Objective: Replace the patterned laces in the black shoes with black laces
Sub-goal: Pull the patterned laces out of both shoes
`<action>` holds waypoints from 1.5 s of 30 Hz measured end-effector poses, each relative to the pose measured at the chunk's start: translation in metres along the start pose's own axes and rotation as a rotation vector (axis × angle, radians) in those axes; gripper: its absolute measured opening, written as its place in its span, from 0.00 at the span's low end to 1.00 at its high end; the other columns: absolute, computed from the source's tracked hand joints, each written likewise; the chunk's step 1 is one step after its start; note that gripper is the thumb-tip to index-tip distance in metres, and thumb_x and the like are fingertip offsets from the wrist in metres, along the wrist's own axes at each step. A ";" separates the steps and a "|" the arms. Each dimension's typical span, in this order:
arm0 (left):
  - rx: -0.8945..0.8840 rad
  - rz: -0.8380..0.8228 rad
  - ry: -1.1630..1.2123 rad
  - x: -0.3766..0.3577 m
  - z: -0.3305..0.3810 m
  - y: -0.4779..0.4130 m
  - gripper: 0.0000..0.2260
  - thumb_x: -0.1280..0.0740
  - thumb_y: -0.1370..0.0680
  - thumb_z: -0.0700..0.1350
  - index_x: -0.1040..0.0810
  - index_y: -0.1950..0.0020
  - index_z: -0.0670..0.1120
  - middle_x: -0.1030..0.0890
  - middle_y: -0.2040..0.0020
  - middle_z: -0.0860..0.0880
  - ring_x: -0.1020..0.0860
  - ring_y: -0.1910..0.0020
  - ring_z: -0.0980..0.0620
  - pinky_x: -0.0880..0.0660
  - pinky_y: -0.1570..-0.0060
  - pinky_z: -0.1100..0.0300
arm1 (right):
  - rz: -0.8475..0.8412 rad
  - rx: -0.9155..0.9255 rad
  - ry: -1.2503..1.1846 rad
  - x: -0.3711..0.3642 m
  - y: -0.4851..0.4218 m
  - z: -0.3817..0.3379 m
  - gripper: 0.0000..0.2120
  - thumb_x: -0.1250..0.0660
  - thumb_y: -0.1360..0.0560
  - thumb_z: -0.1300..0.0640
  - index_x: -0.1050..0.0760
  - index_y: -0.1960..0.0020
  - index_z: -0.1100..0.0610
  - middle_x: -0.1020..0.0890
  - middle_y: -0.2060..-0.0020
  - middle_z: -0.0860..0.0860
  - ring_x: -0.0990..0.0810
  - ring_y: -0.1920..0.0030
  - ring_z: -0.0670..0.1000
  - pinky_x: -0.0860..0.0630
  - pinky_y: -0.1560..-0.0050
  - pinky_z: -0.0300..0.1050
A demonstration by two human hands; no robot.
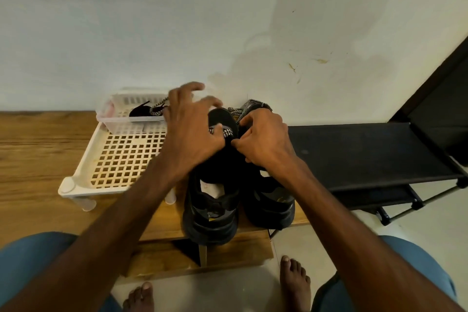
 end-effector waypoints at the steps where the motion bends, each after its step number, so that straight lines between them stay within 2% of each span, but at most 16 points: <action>1: -0.032 -0.061 -0.037 -0.006 0.006 0.004 0.21 0.24 0.32 0.48 0.18 0.39 0.54 0.33 0.27 0.49 0.40 0.27 0.46 0.38 0.31 0.44 | -0.004 0.004 0.000 0.001 0.001 -0.001 0.17 0.21 0.31 0.57 0.19 0.44 0.55 0.15 0.59 0.52 0.14 0.60 0.55 0.15 0.56 0.52; 7: 0.109 -0.119 -0.272 -0.005 0.002 0.007 0.11 0.23 0.30 0.52 0.16 0.49 0.54 0.23 0.35 0.49 0.33 0.30 0.44 0.34 0.34 0.42 | -0.013 0.019 0.000 0.001 0.003 -0.004 0.22 0.21 0.31 0.57 0.20 0.39 0.53 0.16 0.52 0.52 0.14 0.54 0.56 0.15 0.53 0.52; 9: 0.134 -0.083 -0.225 -0.003 0.001 0.005 0.08 0.23 0.29 0.54 0.15 0.53 0.53 0.19 0.41 0.50 0.29 0.34 0.44 0.32 0.36 0.42 | -0.016 0.029 0.024 0.001 0.003 -0.005 0.20 0.21 0.30 0.57 0.20 0.39 0.53 0.16 0.51 0.52 0.14 0.54 0.55 0.15 0.53 0.52; 11: 0.154 -0.014 -0.054 0.000 -0.003 0.003 0.07 0.24 0.27 0.54 0.13 0.55 0.52 0.15 0.48 0.51 0.22 0.42 0.47 0.26 0.40 0.46 | -0.012 0.034 0.046 0.002 0.003 -0.007 0.19 0.22 0.30 0.57 0.19 0.40 0.53 0.16 0.51 0.52 0.15 0.54 0.55 0.15 0.51 0.51; 13: 0.184 0.066 0.054 0.006 -0.009 0.000 0.08 0.25 0.26 0.53 0.12 0.53 0.50 0.13 0.51 0.51 0.18 0.47 0.48 0.23 0.43 0.49 | -0.009 0.046 0.060 0.004 0.005 -0.007 0.18 0.22 0.30 0.57 0.19 0.41 0.53 0.16 0.52 0.52 0.15 0.52 0.54 0.16 0.49 0.49; 16: 0.163 0.170 -0.070 0.019 -0.009 -0.002 0.11 0.25 0.26 0.49 0.14 0.44 0.48 0.15 0.44 0.48 0.23 0.39 0.42 0.27 0.41 0.43 | 0.008 0.113 0.067 0.005 0.012 -0.011 0.18 0.23 0.29 0.58 0.19 0.40 0.53 0.15 0.52 0.51 0.16 0.50 0.52 0.18 0.47 0.46; 18: 0.131 0.105 -0.092 0.023 -0.005 0.001 0.16 0.24 0.26 0.48 0.16 0.40 0.49 0.17 0.43 0.46 0.23 0.41 0.43 0.26 0.42 0.45 | 0.034 0.190 0.104 0.000 0.015 -0.018 0.17 0.24 0.28 0.57 0.19 0.39 0.53 0.16 0.48 0.51 0.17 0.48 0.53 0.19 0.46 0.49; 21: 0.128 -0.110 -0.086 0.016 0.006 0.016 0.11 0.25 0.27 0.47 0.17 0.46 0.48 0.16 0.55 0.49 0.18 0.52 0.46 0.22 0.52 0.52 | 0.045 0.313 0.201 -0.009 0.014 -0.029 0.15 0.25 0.26 0.57 0.19 0.40 0.53 0.21 0.44 0.53 0.22 0.40 0.55 0.22 0.48 0.50; 23: 0.102 -0.189 -0.147 0.009 0.012 0.026 0.07 0.28 0.26 0.44 0.19 0.49 0.45 0.19 0.58 0.47 0.18 0.54 0.43 0.26 0.59 0.53 | 0.013 0.370 0.282 -0.015 0.012 -0.037 0.14 0.28 0.25 0.59 0.19 0.40 0.55 0.24 0.43 0.55 0.26 0.38 0.56 0.27 0.52 0.49; 26: 0.117 -0.168 -0.180 0.003 0.011 0.029 0.07 0.32 0.23 0.42 0.21 0.46 0.44 0.19 0.53 0.43 0.18 0.51 0.40 0.30 0.59 0.55 | 0.009 0.373 0.363 -0.022 0.007 -0.043 0.11 0.32 0.24 0.62 0.20 0.42 0.58 0.23 0.44 0.56 0.25 0.39 0.58 0.31 0.56 0.48; 28: 0.131 -0.134 -0.165 0.003 0.006 0.027 0.07 0.31 0.25 0.42 0.19 0.47 0.44 0.20 0.56 0.45 0.18 0.53 0.41 0.31 0.60 0.56 | 0.013 0.344 0.361 -0.024 0.003 -0.046 0.10 0.32 0.24 0.61 0.19 0.43 0.58 0.21 0.45 0.56 0.23 0.41 0.59 0.31 0.56 0.47; 31: 0.159 -0.102 -0.136 0.006 -0.001 0.024 0.07 0.30 0.28 0.42 0.17 0.51 0.46 0.22 0.61 0.48 0.19 0.56 0.43 0.32 0.63 0.56 | 0.019 0.330 0.339 -0.024 0.001 -0.049 0.10 0.30 0.24 0.58 0.17 0.44 0.56 0.19 0.47 0.56 0.20 0.43 0.60 0.26 0.54 0.48; 35: 0.191 -0.050 -0.158 0.007 -0.002 0.024 0.09 0.29 0.27 0.47 0.17 0.49 0.46 0.18 0.55 0.45 0.19 0.51 0.42 0.32 0.60 0.55 | 0.027 0.309 0.270 -0.025 0.004 -0.046 0.06 0.27 0.27 0.57 0.15 0.51 0.56 0.17 0.53 0.55 0.18 0.50 0.58 0.26 0.57 0.47; 40: 0.215 -0.020 -0.150 0.005 -0.003 0.022 0.10 0.28 0.27 0.46 0.16 0.47 0.46 0.16 0.54 0.47 0.18 0.54 0.45 0.31 0.60 0.57 | 0.102 0.127 0.059 -0.001 -0.002 -0.029 0.05 0.28 0.32 0.59 0.13 0.61 0.53 0.15 0.66 0.50 0.15 0.63 0.52 0.15 0.58 0.49; 42: 0.218 -0.010 -0.139 0.004 -0.003 0.022 0.09 0.27 0.27 0.45 0.15 0.48 0.47 0.16 0.55 0.47 0.18 0.55 0.46 0.31 0.61 0.57 | 0.157 0.052 0.030 0.010 -0.004 -0.017 0.06 0.30 0.33 0.59 0.14 0.62 0.52 0.15 0.66 0.49 0.16 0.63 0.52 0.15 0.58 0.49; 45: 0.206 -0.004 -0.113 0.001 -0.003 0.023 0.08 0.27 0.27 0.45 0.15 0.48 0.48 0.16 0.55 0.49 0.18 0.54 0.47 0.32 0.60 0.57 | 0.114 0.027 0.030 0.013 -0.002 -0.009 0.07 0.29 0.31 0.59 0.14 0.58 0.51 0.15 0.62 0.48 0.16 0.59 0.51 0.16 0.53 0.51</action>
Point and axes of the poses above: each hand's wrist, its own y-axis away from the middle knuckle, its own x-axis out of the back of the hand, z = x × y, the point moved 2 cm from there along -y, towards the middle knuckle
